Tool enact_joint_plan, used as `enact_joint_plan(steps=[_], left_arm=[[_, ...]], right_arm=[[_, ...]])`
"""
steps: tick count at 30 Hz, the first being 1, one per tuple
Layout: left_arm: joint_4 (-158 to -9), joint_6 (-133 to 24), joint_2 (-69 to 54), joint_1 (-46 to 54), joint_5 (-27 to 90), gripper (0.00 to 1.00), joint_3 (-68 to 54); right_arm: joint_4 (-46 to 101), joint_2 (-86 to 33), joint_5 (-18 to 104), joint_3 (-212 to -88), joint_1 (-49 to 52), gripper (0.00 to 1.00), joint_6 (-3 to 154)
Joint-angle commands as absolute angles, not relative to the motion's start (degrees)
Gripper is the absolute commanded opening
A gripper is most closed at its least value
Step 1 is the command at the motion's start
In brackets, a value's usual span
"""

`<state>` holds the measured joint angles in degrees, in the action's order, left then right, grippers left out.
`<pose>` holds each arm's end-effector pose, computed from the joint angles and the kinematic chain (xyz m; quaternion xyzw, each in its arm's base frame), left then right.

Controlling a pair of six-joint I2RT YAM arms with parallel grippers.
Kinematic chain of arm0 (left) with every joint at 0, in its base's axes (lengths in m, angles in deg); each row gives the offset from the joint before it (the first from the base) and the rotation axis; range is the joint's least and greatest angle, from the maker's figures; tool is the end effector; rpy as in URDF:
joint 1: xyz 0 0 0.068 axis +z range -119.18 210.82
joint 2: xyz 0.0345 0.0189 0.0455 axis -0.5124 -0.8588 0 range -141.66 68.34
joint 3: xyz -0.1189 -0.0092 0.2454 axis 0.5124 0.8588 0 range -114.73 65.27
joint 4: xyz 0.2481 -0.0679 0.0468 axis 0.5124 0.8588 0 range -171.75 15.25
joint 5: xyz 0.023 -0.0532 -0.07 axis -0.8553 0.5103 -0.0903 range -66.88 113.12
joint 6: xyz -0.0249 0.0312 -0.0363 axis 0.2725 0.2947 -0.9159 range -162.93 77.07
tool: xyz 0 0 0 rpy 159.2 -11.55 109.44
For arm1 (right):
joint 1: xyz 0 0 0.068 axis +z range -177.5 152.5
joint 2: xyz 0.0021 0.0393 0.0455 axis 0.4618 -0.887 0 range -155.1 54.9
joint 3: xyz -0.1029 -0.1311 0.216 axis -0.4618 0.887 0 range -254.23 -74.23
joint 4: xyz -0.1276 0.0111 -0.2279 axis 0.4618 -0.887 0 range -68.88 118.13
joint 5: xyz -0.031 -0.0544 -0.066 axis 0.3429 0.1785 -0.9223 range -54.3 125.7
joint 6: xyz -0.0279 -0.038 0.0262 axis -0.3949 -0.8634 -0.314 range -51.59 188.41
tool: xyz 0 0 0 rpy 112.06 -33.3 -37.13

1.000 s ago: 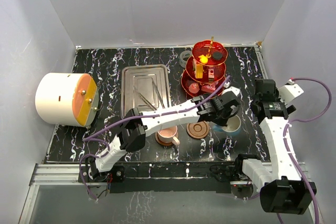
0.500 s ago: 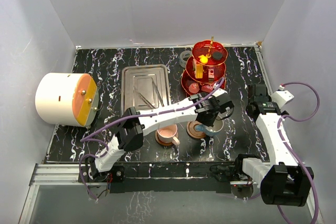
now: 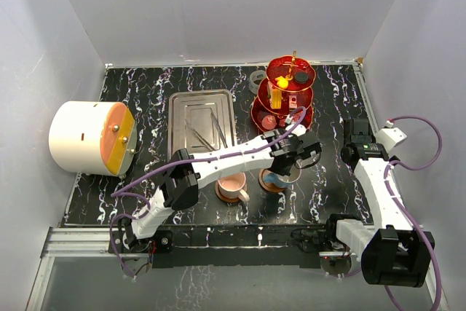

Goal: Serve the afternoon tea
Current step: Place the cup on the coaster.

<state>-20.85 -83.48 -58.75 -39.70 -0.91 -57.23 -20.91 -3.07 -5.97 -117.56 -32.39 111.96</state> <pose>0.1712 -0.4405 0.2674 0.2044 0.9347 -0.0560 0.2852 0.1741 -0.0387 0.2433 0.4471 0.7968 -0.2563 0.3155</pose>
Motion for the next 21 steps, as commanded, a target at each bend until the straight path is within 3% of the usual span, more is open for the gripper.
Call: enact_joint_plan(steps=[1, 11, 17, 18, 19, 21], left_arm=[[-19.3, -88.2, -53.4, -38.5, -4.1, 0.0, -55.1], [-23.8, -90.6, -51.6, -36.1, -3.2, 0.0, -48.7], [-25.2, -90.1, -51.4, -35.5, -1.0, 0.16, -48.0], [-25.4, -90.2, -51.1, -35.5, -0.3, 0.21, -47.7], [-26.3, -90.2, -50.8, -35.4, 0.3, 0.32, -47.2], [-27.6, -90.2, -50.0, -35.2, 1.8, 0.41, -46.3]], right_arm=[[-19.0, -3.3, -7.6, -117.7, -32.2, 0.85, 112.2], [-19.0, -4.6, -7.6, -117.3, -32.3, 0.85, 112.2], [-19.0, -4.9, -7.6, -117.2, -32.3, 0.85, 112.2], [-19.0, -4.9, -7.6, -117.2, -32.3, 0.85, 112.2], [-19.0, -5.0, -7.6, -117.2, -32.3, 0.85, 112.2], [-19.0, -5.0, -7.6, -117.2, -32.3, 0.85, 112.2]])
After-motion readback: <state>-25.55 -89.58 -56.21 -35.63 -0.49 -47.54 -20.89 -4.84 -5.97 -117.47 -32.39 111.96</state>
